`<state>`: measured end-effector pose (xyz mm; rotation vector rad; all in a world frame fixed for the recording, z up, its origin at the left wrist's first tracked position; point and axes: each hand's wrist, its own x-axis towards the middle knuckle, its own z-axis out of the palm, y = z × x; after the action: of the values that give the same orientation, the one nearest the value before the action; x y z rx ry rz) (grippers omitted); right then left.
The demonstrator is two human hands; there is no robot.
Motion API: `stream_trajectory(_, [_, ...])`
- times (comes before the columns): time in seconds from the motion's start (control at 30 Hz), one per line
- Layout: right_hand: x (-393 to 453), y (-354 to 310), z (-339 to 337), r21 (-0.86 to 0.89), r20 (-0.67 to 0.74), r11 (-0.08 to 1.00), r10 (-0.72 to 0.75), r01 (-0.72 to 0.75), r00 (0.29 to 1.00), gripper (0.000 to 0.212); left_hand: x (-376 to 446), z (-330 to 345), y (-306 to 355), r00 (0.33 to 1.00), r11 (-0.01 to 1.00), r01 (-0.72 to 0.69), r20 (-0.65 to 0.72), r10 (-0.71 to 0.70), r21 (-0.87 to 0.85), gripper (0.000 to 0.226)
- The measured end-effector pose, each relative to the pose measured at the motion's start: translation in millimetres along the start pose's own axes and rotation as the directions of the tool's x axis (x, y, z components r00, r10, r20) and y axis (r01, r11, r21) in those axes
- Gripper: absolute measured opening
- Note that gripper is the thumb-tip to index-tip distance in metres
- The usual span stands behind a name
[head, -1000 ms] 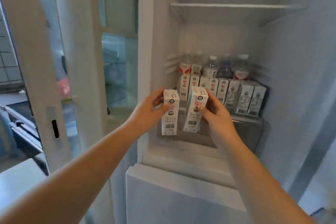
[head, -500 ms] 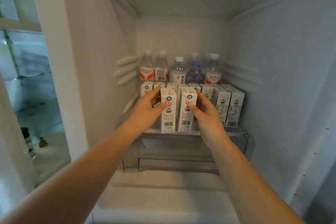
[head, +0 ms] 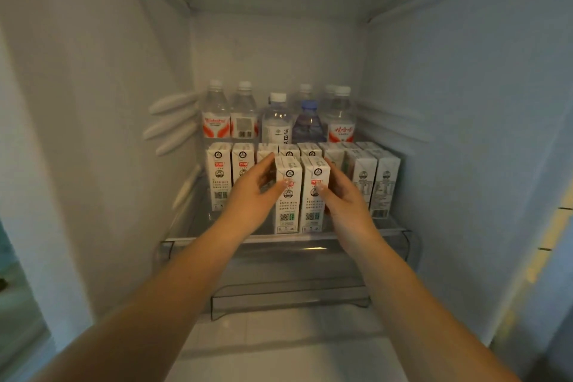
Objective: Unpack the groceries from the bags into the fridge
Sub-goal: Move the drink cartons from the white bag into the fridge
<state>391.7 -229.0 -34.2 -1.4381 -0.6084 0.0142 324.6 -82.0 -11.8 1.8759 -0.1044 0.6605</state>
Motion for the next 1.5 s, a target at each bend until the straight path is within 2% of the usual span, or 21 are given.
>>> stream_trajectory(0.2, [-6.5, -0.2, -2.1, -0.091, -0.002, 0.995, -0.036, 0.035, 0.999, 0.051, -3.8, 2.7, -14.7, 0.999, 0.999, 0.042, 0.015, -0.043, 0.017, 0.066])
stream_trajectory(0.37, [-14.8, 4.7, -1.4, -0.269, -0.042, 0.96, -0.092, 0.077, 0.995, 0.061, -17.5, 4.6, -22.6, 0.996, 0.996, 0.084, 0.007, -0.084, -0.013, 0.064])
stream_trajectory(0.53, [-19.6, 13.9, 2.9, -0.479, -0.108, 0.861, -0.252, 0.171, 0.962, 0.067, -21.3, 16.6, -29.5, 0.993, 0.996, 0.09, -0.076, -0.088, 0.022, 0.052])
stream_trajectory(0.73, [-15.3, 13.9, -8.4, -0.678, -0.125, 0.717, -0.328, 0.161, 0.937, 0.066, -14.3, 29.9, -33.6, 0.992, 0.995, 0.083, -0.101, -0.077, 0.054, 0.049])
stream_trajectory(0.9, [-13.8, 15.0, -14.8, -0.699, -0.157, 0.699, -0.353, 0.149, 0.922, 0.074, -8.8, 42.1, -25.9, 0.993, 0.997, 0.07, -0.097, -0.068, 0.015, 0.046])
stream_trajectory(1.07, [-11.3, 18.8, -17.0, -0.766, -0.162, 0.622, -0.43, 0.161, 0.888, 0.065, -2.5, 53.0, -26.9, 0.993, 0.998, 0.051, -0.108, -0.047, 0.028, 0.05])
stream_trajectory(1.5, [-7.5, 33.7, -19.4, -0.778, -0.213, 0.613, -0.462, 0.137, 0.861, 0.068, 10.8, 67.2, -33.3, 0.995, 0.996, 0.043, -0.095, -0.035, 0.083, 0.046])
